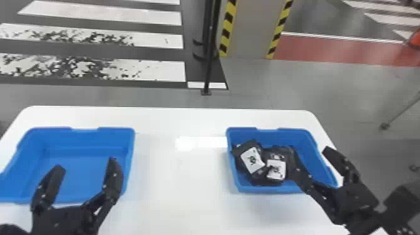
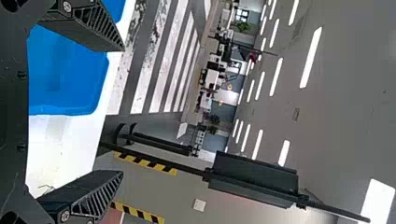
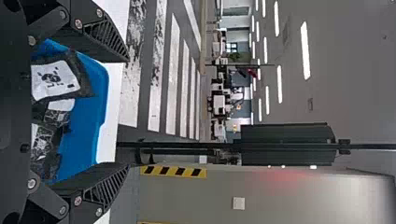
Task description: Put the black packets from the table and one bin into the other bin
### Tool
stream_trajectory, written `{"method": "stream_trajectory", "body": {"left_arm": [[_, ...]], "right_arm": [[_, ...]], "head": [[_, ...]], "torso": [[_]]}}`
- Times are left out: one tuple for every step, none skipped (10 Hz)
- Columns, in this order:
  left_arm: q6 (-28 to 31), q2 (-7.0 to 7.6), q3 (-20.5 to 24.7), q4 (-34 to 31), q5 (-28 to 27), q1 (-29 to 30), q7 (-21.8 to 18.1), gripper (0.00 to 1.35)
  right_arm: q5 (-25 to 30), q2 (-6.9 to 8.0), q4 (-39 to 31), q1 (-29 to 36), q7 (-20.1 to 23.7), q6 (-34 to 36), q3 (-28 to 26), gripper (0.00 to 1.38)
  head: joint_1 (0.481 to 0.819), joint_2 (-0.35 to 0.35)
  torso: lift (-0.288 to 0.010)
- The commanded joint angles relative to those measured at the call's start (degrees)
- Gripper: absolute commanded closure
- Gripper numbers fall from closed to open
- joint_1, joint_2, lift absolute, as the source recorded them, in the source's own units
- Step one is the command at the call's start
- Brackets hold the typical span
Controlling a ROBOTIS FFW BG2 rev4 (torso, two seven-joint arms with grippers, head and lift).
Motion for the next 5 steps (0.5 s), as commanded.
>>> {"method": "stream_trajectory", "body": {"left_arm": [[-0.4, 0.16, 0.0, -1.3, -4.5, 0.7, -0.2, 0.10], [-0.4, 0.08, 0.2, -1.4, -6.6, 0.7, -0.2, 0.10], [-0.4, 0.08, 0.4, -1.4, -6.7, 0.8, -0.2, 0.10], [-0.4, -0.01, 0.5, -1.4, -6.9, 1.1, -0.2, 0.10], [-0.4, -0.01, 0.7, -1.7, -7.5, 1.2, -0.3, 0.10]], "right_arm": [[0.4, 0.09, -1.0, 1.0, -0.1, 1.0, 0.2, 0.25], [0.5, 0.09, -1.4, 1.1, -0.1, 1.0, 0.3, 0.25], [0.4, 0.09, -1.7, 1.3, -0.2, 0.9, 0.4, 0.25], [0.3, 0.09, -2.0, 1.6, -0.5, 0.9, 0.4, 0.25], [0.2, 0.17, -2.3, 1.7, -0.7, 0.9, 0.4, 0.25]], "head": [[0.695, -0.158], [0.695, -0.158], [0.695, -0.161], [0.695, -0.160], [0.695, -0.158]], "torso": [[-0.110], [-0.110], [-0.110], [-0.110], [-0.110]]}}
